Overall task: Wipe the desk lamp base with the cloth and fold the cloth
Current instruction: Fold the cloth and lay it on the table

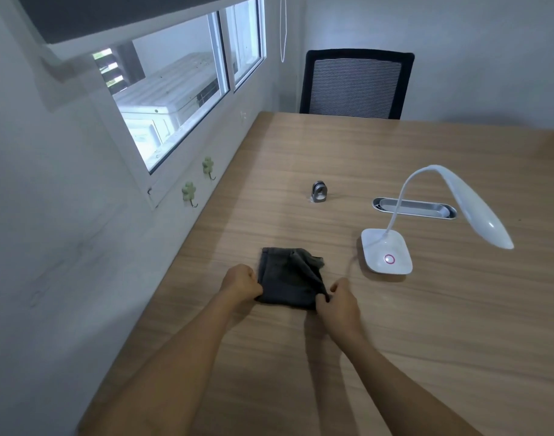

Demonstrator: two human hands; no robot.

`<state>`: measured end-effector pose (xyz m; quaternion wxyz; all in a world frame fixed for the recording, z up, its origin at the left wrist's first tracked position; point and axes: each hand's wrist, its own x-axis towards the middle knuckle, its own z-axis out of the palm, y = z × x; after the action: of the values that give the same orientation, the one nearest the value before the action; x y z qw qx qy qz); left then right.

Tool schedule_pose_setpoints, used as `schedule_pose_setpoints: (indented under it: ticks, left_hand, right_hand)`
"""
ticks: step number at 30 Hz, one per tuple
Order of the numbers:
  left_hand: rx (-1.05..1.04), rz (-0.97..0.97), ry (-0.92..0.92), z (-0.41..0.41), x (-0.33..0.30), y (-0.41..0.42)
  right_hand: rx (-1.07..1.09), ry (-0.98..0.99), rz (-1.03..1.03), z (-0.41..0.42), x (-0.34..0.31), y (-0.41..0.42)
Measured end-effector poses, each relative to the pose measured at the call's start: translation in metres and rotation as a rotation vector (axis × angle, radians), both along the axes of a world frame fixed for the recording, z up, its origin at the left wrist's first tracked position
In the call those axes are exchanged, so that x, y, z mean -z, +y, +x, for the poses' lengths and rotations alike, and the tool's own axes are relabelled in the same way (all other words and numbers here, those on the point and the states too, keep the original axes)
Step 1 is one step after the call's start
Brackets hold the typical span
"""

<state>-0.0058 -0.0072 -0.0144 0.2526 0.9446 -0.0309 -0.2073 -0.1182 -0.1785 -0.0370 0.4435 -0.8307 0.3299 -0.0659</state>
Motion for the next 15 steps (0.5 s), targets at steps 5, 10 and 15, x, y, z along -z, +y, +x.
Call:
schedule_pose_setpoints:
  ticks: [5,10,15]
  left_hand:
    - [0.177,0.087,-0.101,-0.002,-0.004,-0.009]
    - [0.538,0.261,-0.11,-0.002,0.003,-0.013]
    - [0.548,0.367,-0.143,-0.002,0.004,-0.009]
  right_hand:
    - [-0.427,0.001,-0.586,0.009,-0.008,0.009]
    - [-0.646,0.288,-0.628,0.026,0.006,0.002]
    - [-0.677,0.366,-0.625,0.025,0.013,-0.005]
